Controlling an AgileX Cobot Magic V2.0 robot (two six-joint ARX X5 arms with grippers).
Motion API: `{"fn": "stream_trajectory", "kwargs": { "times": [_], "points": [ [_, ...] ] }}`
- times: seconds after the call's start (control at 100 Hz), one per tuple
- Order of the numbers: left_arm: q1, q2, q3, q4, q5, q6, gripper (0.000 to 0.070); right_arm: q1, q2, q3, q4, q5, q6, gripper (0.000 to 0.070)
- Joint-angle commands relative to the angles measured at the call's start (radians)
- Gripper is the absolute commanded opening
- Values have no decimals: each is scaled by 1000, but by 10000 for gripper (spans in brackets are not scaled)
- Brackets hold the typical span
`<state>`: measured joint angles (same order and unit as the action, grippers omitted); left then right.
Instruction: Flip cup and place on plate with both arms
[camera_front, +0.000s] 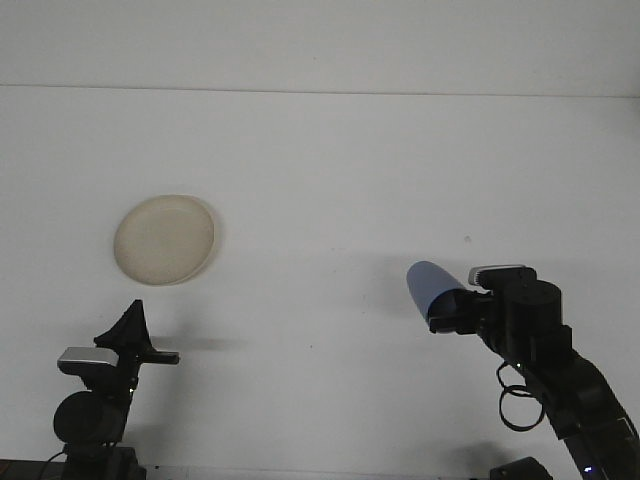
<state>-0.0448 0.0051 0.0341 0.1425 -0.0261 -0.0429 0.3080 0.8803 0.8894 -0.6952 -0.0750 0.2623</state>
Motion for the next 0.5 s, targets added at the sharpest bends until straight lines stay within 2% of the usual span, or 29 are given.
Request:
{"fn": "stream_trajectory", "kwargs": {
  "times": [0.0,0.25,0.49],
  "points": [
    [1,-2,-20,14,4,5,12,45,41,66,-43,0,79,1],
    [1,-2,-20,14,4,5,12,220,278,319,-335,-3,93,1],
    [1,-2,-20,13,4,5,12,362,530,510,-478,-2,50,1]
  ]
}}
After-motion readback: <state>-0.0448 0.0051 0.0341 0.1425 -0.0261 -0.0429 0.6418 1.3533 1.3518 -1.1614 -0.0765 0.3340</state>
